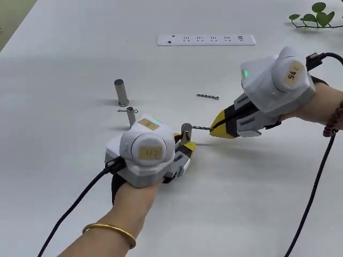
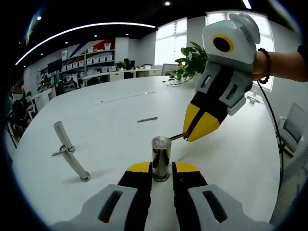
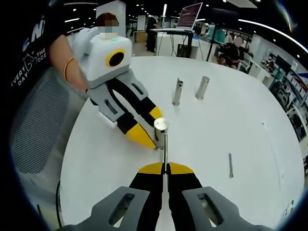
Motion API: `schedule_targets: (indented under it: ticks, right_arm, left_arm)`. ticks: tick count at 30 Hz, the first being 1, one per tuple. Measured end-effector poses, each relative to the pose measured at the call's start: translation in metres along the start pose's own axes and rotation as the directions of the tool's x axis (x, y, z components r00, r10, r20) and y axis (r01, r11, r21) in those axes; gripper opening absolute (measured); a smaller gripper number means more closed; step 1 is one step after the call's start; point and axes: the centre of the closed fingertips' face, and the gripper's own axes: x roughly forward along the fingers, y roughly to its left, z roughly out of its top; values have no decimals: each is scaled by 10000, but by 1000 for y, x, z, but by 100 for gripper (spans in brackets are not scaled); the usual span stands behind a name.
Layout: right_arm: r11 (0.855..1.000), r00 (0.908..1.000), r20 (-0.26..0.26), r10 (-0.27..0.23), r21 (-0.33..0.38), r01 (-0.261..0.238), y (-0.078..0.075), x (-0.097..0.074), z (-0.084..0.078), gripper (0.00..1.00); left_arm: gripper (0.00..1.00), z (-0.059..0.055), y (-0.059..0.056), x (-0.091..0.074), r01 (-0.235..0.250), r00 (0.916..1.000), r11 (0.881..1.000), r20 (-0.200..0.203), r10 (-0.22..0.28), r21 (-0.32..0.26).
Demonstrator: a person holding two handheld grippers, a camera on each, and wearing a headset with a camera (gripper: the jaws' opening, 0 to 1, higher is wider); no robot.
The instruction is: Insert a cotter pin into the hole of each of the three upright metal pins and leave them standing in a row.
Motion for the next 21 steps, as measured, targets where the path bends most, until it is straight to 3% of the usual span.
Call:
schedule_targets:
  ticks: [11,21]
  right_arm:
    - [10000,10000,-8,21,-29,-22,-1,0,-1,0]
    - [9999,10000,-67,45,-107,-46,-1,1,-2,0]
  left_arm:
    - [10,-1,2,3,118,9999,9995,-77,-116,294]
    - [10,-1,0,2,912,9957,9927,-217,-897,791]
